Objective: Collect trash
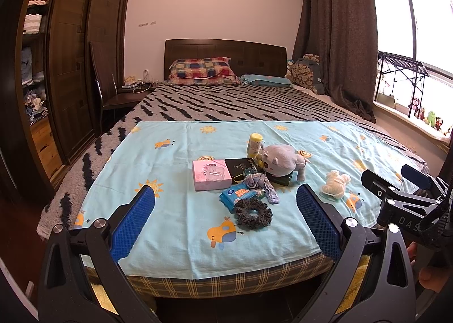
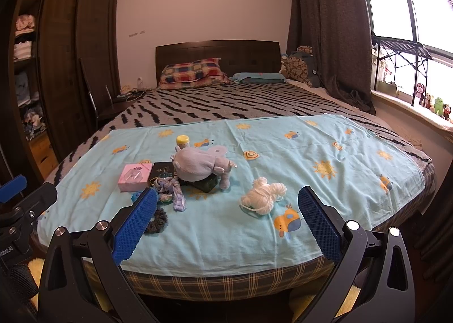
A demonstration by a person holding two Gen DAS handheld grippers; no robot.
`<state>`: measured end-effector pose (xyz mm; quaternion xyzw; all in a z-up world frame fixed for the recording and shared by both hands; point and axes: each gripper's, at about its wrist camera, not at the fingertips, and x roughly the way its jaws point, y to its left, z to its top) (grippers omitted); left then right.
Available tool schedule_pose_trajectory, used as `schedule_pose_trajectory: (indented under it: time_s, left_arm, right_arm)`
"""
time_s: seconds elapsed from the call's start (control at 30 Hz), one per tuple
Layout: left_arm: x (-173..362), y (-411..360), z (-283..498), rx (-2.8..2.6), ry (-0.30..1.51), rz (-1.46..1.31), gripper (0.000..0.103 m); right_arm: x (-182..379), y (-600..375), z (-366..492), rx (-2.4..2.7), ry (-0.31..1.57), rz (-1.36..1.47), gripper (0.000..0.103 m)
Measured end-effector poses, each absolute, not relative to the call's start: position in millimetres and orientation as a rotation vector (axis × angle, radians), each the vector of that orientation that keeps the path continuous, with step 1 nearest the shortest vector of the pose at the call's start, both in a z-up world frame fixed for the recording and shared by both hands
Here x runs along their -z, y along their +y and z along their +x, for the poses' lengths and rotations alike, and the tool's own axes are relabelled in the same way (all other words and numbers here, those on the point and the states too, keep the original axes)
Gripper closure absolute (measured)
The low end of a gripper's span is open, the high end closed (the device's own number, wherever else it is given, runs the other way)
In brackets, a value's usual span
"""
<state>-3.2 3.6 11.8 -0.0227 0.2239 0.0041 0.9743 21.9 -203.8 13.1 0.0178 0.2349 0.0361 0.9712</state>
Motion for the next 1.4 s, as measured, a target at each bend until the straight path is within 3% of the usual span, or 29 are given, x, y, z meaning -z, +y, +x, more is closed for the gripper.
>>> schedule_pose_trajectory:
  time_s: [0.67, 1.4]
  left_arm:
    - [2.2, 4.5, 3.0, -0.017, 0.46, -0.029, 0.008]
    - [96.4, -17.8, 85.4, 0.072, 0.685, -0.027, 0.008]
  right_arm:
    - [5.7, -217.5, 29.9, -0.038, 0.441, 0.021, 0.003]
    - [100.9, -254.8, 121.5, -0.064, 0.655, 0.132, 0.005]
